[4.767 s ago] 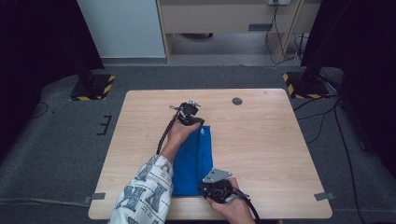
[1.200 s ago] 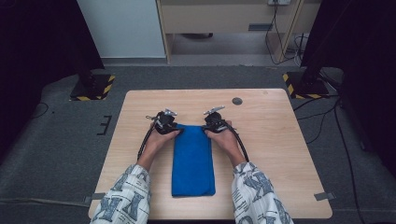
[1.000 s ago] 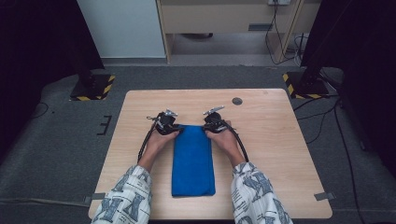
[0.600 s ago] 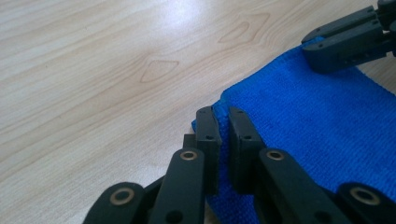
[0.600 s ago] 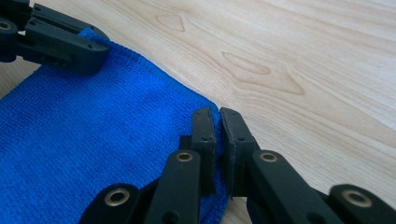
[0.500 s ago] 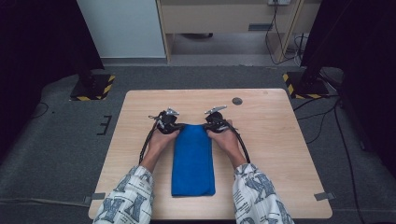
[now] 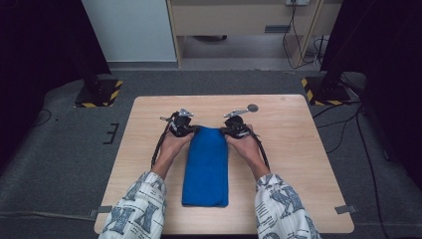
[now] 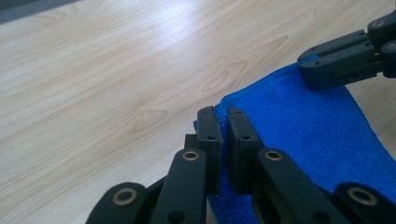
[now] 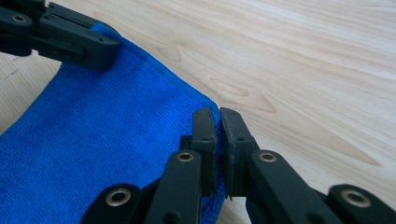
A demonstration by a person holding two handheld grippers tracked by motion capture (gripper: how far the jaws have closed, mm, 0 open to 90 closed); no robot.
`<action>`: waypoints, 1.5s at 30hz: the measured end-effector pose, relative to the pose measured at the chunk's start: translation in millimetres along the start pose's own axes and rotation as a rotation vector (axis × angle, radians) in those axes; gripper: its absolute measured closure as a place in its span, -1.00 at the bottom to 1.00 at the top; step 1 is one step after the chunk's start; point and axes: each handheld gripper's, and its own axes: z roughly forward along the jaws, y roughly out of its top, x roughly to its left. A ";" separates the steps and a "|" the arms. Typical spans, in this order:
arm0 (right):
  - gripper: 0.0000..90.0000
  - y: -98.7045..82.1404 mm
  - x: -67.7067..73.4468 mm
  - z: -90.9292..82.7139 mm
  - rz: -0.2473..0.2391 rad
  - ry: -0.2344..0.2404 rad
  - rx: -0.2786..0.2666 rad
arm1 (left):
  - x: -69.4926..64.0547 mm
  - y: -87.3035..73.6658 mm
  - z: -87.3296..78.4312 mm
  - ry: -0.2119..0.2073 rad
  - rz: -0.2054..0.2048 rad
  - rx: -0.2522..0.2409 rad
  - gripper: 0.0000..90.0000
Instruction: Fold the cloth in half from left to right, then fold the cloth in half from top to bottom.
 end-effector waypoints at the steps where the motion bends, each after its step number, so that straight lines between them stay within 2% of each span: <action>1: 0.91 0.1 -1.5 -1.2 0.001 0.000 -0.005 | -0.2 1.5 -0.9 0.000 0.002 -0.002 0.90; 11: 0.91 10.2 -8.0 -13.2 0.000 0.002 -0.041 | -4.3 12.8 -8.0 0.008 0.022 -0.036 0.90; 15: 0.91 14.2 -9.3 -16.0 0.006 0.004 -0.052 | -2.5 13.2 -10.4 0.010 0.014 -0.048 0.91; 29: 0.91 24.2 -4.4 -22.7 -0.018 -0.003 -0.087 | -0.2 17.9 -19.6 0.023 0.016 -0.074 0.91; 38: 0.91 19.6 0.5 -35.6 -0.043 -0.008 -0.104 | -10.6 18.2 -28.4 0.009 0.050 -0.078 0.92; 45: 0.91 19.0 4.4 -44.7 -0.045 -0.003 -0.126 | -19.3 19.8 -35.5 0.006 0.072 -0.084 0.92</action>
